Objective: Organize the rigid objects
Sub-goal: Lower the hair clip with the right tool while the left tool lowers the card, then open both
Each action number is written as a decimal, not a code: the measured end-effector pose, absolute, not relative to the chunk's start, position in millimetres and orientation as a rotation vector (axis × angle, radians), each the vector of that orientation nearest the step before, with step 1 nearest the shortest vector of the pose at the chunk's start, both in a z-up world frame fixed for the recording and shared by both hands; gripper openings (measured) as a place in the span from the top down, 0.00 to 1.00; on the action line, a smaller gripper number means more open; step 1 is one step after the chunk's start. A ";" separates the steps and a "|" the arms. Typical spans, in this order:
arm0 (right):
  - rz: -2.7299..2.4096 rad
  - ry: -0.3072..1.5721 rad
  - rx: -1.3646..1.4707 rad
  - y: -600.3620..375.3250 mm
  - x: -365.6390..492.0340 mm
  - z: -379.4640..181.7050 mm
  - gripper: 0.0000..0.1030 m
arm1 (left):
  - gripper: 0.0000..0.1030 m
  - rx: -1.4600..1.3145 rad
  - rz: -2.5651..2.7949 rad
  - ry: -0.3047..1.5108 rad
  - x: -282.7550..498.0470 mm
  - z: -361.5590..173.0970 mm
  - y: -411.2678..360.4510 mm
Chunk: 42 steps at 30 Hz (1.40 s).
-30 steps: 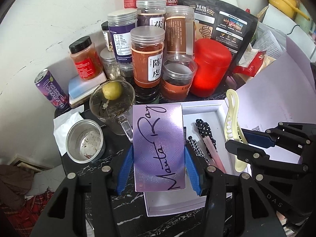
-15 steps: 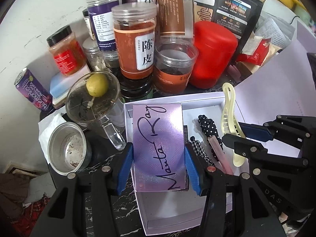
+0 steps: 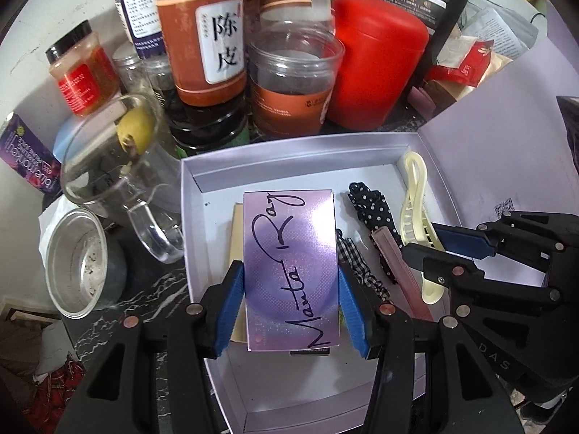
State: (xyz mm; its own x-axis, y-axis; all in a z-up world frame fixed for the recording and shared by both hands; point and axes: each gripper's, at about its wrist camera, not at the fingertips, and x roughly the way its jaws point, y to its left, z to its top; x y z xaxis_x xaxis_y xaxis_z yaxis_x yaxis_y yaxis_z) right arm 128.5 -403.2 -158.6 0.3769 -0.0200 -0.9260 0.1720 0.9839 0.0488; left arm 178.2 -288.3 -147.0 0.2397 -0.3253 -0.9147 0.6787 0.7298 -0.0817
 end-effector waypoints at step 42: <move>-0.186 1.196 0.154 -404.4 126.6 -144.3 0.62 | 0.27 0.375 -0.646 1.140 189.3 -132.5 -287.0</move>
State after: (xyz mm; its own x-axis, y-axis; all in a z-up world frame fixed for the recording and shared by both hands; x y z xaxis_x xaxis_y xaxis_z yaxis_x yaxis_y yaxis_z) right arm 126.6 -404.4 -144.3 0.3540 -0.0622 -0.9332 0.2242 0.9743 0.0201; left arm 189.3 -287.0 -132.5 0.2667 -0.2811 -0.9219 0.6467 0.7614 -0.0450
